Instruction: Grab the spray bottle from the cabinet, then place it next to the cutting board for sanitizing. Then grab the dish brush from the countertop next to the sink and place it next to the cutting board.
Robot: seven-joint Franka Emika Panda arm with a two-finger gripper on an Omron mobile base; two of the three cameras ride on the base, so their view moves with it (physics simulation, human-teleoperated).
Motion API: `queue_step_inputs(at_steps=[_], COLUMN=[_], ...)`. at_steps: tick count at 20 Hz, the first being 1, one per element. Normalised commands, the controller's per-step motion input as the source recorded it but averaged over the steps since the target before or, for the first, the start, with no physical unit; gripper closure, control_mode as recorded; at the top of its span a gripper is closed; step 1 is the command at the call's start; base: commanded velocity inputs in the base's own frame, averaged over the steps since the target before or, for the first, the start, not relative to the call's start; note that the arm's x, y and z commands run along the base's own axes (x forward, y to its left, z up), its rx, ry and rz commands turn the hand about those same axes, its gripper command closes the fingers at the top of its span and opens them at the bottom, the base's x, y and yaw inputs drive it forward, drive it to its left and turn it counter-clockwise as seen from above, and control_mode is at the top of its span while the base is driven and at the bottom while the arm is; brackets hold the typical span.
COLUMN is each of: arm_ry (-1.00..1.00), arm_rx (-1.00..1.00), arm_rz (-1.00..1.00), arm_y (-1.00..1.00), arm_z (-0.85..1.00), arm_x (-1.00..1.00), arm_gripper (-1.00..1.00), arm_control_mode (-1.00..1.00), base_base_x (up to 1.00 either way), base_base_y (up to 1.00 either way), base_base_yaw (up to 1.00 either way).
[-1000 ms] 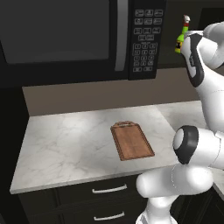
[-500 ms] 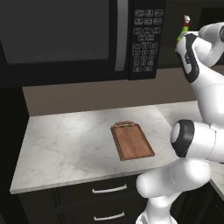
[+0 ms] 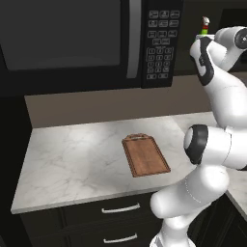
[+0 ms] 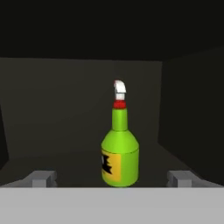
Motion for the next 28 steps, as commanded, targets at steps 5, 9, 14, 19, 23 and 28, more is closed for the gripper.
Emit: queue_step_inputs(at_steps=[5, 9, 14, 19, 23, 28], arm_ry=[0.0, 0.0, 0.0, 0.0, 0.0, 0.0], arm_rx=[0.03, 0.01, 0.01, 0.03, 0.01, 0.01], arm_rz=[0.0, 0.01, 0.0, 0.0, 0.0, 0.0], arm_y=[-0.19, -0.11, -0.07, -0.13, -0.05, -0.1], arm_z=[0.0, 0.0, 0.0, 0.0, 0.0, 0.0], arm_x=[0.28, 0.33, 0.23, 0.24, 0.3, 0.32], arm_gripper=[-1.0, -1.0, -1.0, -1.0, -1.0, -1.0], arm_control_mode=[-1.0, -1.0, -1.0, -1.0, -1.0, -1.0], base_base_x=[0.0, 0.0, 0.0, 0.0, 0.0, 0.0], base_base_y=[0.0, 0.0, 0.0, 0.0, 0.0, 0.0], base_base_yaw=[0.0, 0.0, 0.0, 0.0, 0.0, 0.0])
